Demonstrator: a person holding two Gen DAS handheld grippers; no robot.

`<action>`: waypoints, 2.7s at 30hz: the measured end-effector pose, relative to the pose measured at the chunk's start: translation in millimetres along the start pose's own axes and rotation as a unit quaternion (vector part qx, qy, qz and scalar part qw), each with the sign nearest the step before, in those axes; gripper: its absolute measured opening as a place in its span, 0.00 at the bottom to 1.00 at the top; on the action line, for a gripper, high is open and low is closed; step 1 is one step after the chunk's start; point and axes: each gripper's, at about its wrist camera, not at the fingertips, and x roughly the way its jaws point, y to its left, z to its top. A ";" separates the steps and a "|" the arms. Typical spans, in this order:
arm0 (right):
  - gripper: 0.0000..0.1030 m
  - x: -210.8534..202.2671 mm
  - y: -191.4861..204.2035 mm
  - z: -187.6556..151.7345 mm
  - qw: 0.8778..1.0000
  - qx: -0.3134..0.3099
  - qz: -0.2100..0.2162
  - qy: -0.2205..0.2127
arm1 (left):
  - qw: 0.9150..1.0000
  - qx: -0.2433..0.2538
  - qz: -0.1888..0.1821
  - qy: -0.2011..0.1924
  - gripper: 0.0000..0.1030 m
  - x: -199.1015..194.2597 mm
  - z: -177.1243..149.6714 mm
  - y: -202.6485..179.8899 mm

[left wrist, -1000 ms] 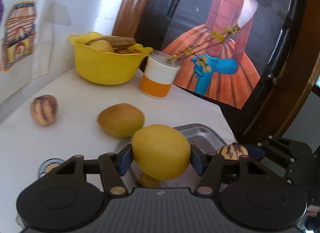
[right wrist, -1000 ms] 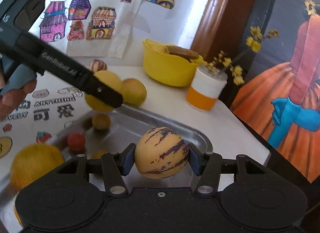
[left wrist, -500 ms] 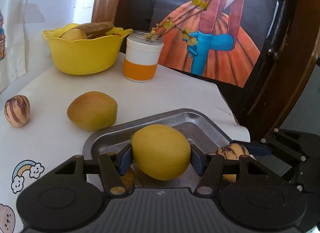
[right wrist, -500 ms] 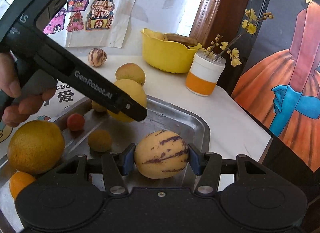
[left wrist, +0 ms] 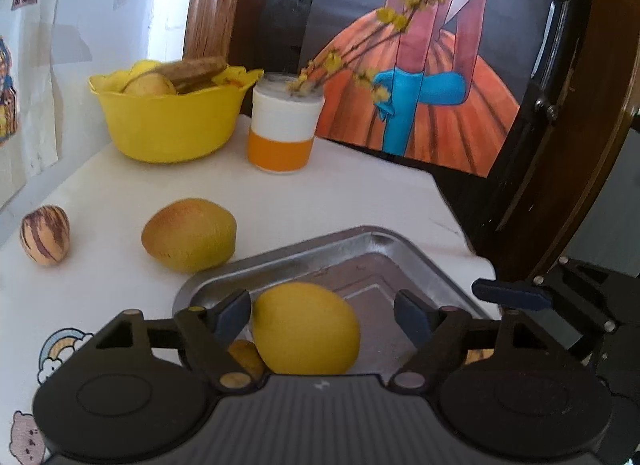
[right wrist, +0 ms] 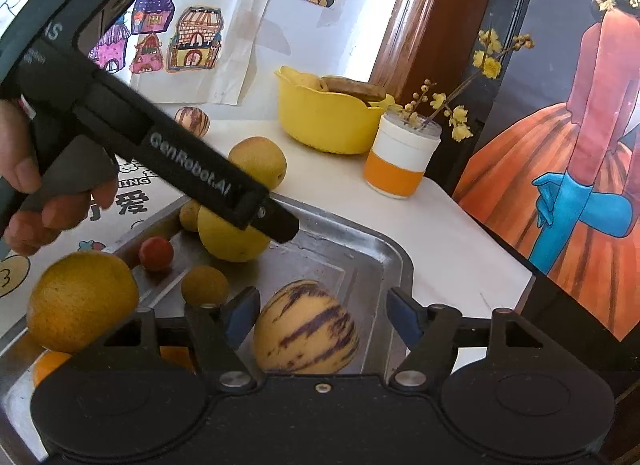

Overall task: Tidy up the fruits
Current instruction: 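Carry the lemon and striped melon over the tray and open both tools, then withdraw both tools from the tray toward the remaining melon and mango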

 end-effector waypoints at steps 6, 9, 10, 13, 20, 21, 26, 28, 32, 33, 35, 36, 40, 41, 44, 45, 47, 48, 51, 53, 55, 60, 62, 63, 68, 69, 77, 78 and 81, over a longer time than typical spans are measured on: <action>0.88 -24.2 7.7 4.7 0.999 0.012 -0.022 -0.025 | 0.999 -0.014 -0.001 -0.038 0.93 -34.3 1.0 1.2; 0.96 -41.8 11.2 7.1 0.998 0.033 -0.033 -0.040 | 0.998 -0.014 0.002 -0.053 0.98 -54.3 -2.0 1.0; 0.97 -47.5 12.6 7.7 0.997 0.041 -0.037 -0.044 | 0.998 -0.014 0.004 -0.058 0.99 -61.3 -3.8 0.9; 0.99 -64.5 19.2 9.3 0.996 0.068 -0.038 -0.048 | 0.998 -0.018 0.003 -0.067 0.99 -83.4 -12.5 2.3; 0.99 -104.1 54.3 7.7 0.994 0.098 -0.021 -0.048 | 0.997 -0.033 -0.003 -0.072 0.99 -131.7 -43.0 8.7; 0.99 -109.6 60.1 7.4 0.994 0.098 -0.018 -0.047 | 0.997 -0.033 -0.001 -0.073 0.99 -139.3 -48.9 10.4; 0.99 -130.8 87.7 5.7 0.994 0.104 0.002 -0.028 | 0.997 -0.038 0.006 -0.066 0.99 -167.5 -76.0 18.5; 0.99 -137.0 97.7 4.4 0.994 0.104 0.005 -0.021 | 0.997 -0.039 0.011 -0.063 0.99 -177.6 -86.8 23.2; 0.99 -145.8 120.7 0.8 0.995 0.103 0.010 -0.004 | 0.998 -0.042 0.020 -0.053 0.99 -193.7 -105.8 32.3; 0.99 -147.0 125.2 0.1 0.994 0.104 0.012 0.000 | 0.998 -0.041 0.021 -0.052 0.99 -198.1 -109.8 34.6; 0.99 -149.7 135.5 -0.8 0.994 0.110 0.020 0.010 | 0.998 -0.036 0.025 -0.050 0.99 -206.8 -117.9 38.7; 0.99 -150.0 138.9 -0.9 0.993 0.111 0.023 0.015 | 0.998 -0.034 0.027 -0.049 0.99 -210.1 -120.8 40.1; 0.99 -152.7 158.0 1.1 0.994 0.101 0.031 0.028 | 0.998 -0.028 0.041 -0.041 0.99 -221.9 -134.3 50.8; 0.99 -152.8 164.1 2.3 0.994 0.097 0.033 0.032 | 0.998 -0.027 0.045 -0.037 0.99 -223.7 -137.6 54.6; 0.99 -151.7 176.4 6.3 0.995 0.086 0.042 0.041 | 0.998 -0.018 0.058 -0.023 0.99 -228.4 -145.4 65.5; 0.99 -151.0 179.5 8.3 0.994 0.085 0.044 0.043 | 0.998 -0.015 0.063 -0.020 0.99 -230.4 -148.1 69.8; 0.99 -148.5 185.5 12.6 0.994 0.082 0.054 0.047 | 0.997 -0.009 0.073 -0.016 0.99 -233.3 -151.2 77.1; 0.99 -147.0 187.5 14.8 0.994 0.082 0.058 0.048 | 0.997 -0.008 0.078 -0.014 0.99 -234.7 -152.4 81.5; 0.99 -140.8 192.2 22.5 0.993 0.081 0.069 0.052 | 0.996 -0.009 0.091 -0.009 0.99 -237.6 -152.6 93.1; 0.99 -133.8 194.4 29.6 0.993 0.080 0.074 0.051 | 0.995 -0.012 0.099 -0.006 0.99 -237.7 -151.1 100.8; 0.99 -126.6 196.1 36.3 0.993 0.076 0.075 0.050 | 0.994 -0.014 0.106 -0.004 0.99 -236.4 -147.7 107.6; 0.99 -104.4 196.9 56.2 0.994 0.064 0.082 0.046 | 0.992 -0.018 0.126 0.000 0.99 -229.9 -134.6 122.9; 0.99 -96.5 194.1 65.5 0.994 0.059 0.083 0.045 | 0.991 -0.023 0.135 -0.002 0.99 -227.2 -128.1 129.7; 0.99 -93.2 192.0 70.2 0.994 0.056 0.083 0.043 | 0.990 -0.027 0.139 -0.004 0.99 -225.7 -125.0 132.9; 0.99 -75.9 172.9 93.3 0.997 0.037 0.066 0.030 | 0.987 -0.046 0.153 -0.018 0.99 -213.9 -100.9 148.3; 0.99 -72.2 167.8 97.7 0.997 0.036 0.063 0.029 | 0.987 -0.048 0.154 -0.020 0.99 -210.8 -95.3 150.3; 0.99 -39.9 119.1 131.3 0.998 0.038 0.039 0.017 | 0.985 -0.064 0.152 -0.040 0.99 -174.9 -42.3 153.8; 0.99 -34.9 112.6 135.0 0.998 0.039 0.036 0.016 | 0.985 -0.062 0.153 -0.041 0.99 -169.2 -37.4 152.2; 0.99 -14.9 89.6 143.9 0.998 0.053 0.028 0.012 | 0.985 -0.057 0.155 -0.042 0.99 -147.0 -23.4 150.5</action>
